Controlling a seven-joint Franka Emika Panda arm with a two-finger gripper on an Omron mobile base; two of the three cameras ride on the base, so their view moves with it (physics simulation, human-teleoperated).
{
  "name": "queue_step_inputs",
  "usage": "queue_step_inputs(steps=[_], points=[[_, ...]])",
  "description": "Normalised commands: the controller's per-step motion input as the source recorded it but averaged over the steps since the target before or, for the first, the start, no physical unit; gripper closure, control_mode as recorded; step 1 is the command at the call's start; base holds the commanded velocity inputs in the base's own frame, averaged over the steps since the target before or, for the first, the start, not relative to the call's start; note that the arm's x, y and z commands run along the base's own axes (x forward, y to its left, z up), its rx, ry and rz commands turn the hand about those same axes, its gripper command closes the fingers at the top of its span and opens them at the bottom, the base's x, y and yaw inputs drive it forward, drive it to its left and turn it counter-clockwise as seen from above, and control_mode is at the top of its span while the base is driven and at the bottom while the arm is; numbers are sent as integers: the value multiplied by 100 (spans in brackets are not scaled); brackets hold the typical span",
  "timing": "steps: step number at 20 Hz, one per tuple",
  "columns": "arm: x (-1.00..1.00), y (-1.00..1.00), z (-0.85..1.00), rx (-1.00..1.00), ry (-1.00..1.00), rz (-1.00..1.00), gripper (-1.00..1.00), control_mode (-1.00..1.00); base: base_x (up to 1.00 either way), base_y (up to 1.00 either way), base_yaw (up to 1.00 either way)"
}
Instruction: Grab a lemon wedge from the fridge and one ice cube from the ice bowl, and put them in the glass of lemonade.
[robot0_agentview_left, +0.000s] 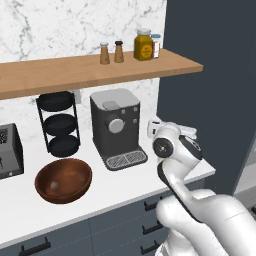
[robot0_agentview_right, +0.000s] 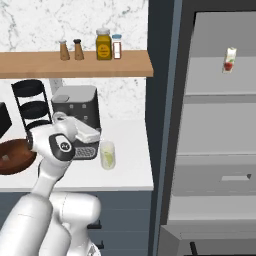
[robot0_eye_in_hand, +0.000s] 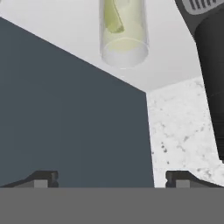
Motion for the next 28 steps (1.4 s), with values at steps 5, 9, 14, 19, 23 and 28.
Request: queue_step_inputs(steps=[5,9,14,19,23,28], points=[[-76,49,42,-1,-18,0,-100,-100,0,0,0],[-75,52,56,4,-23,0,-100,-100,0,0,0],[-67,52,48,14,-18,0,-100,-100,0,0,0],[-71,40,10,7,-20,5,-100,-100,0,0,0],[-40,-6,0,7,-12,8,-100,-100,0,0,0],[-21,-10,0,5,-6,2,-100,-100,0,0,0]])
